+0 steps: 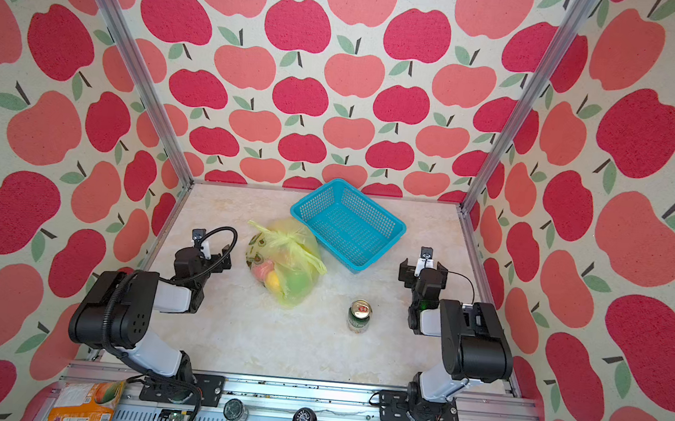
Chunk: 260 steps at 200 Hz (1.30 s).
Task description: Untie the knot of the plastic bag and take out the fruit
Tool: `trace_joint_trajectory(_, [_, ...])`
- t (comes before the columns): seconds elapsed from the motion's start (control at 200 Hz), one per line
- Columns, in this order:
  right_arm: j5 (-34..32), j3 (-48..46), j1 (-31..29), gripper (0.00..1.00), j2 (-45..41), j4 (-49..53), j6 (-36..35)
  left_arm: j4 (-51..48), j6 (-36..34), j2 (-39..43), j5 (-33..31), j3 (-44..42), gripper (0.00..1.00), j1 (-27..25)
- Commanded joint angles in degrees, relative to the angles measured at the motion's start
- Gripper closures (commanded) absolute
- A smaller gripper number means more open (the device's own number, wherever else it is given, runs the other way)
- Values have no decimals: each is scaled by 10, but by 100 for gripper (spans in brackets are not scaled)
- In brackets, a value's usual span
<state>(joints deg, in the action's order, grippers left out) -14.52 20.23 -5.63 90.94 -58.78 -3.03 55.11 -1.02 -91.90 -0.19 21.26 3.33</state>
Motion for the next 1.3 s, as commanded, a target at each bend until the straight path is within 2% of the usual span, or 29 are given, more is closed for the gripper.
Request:
trace_joint_trajectory(0.0, [-10, -6, -6, 1, 6, -18, -7, 9, -6, -4, -6, 1, 1, 3])
trace_joint_trajectory(0.555, [-11, -6, -6, 1, 7, -19, -8, 4, -4, -3, -3, 3, 1, 5])
trace_joint_trajectory(0.735, [-12, -6, -6, 1, 7, -18, -6, -6, 1, -2, 16, 7, 1, 15])
trace_joint_trajectory(0.84, [-52, -7, -6, 1, 6, -20, 5, -7, 1, -2, 18, 7, 1, 15])
trace_joint_trajectory(0.971, [-26, -21, -10, 1, -18, -27, -6, 35, -26, 18, 3, -17, 1, -8])
trace_joint_trajectory(1.006, [-40, -28, -14, 1, -30, -34, -14, 36, -35, 41, -45, -28, 1, -28])
trace_joint_trajectory(1.066, [-163, -29, -49, 1, -89, 1, -27, -14, -69, 114, -148, -21, 1, -84])
trace_joint_trajectory(1.116, [-193, -33, -66, 1, -151, 40, -29, -81, -65, 172, -170, -3, 1, -111])
trace_joint_trajectory(1.156, [-208, -33, -68, 1, -195, 82, 13, -131, -21, 214, -144, 10, 1, -112])
trace_joint_trajectory(1.216, [-224, -20, -66, 1, -259, 181, 93, -210, 21, 271, -67, 29, 1, -108])
trace_joint_trajectory(1.261, [-210, 2, -66, 1, -304, 294, 146, -302, 58, 322, -23, 50, 1, -109])
trace_joint_trajectory(1.296, [-170, 31, -63, 1, -347, 409, 174, -379, 76, 358, 3, 73, 1, -109])
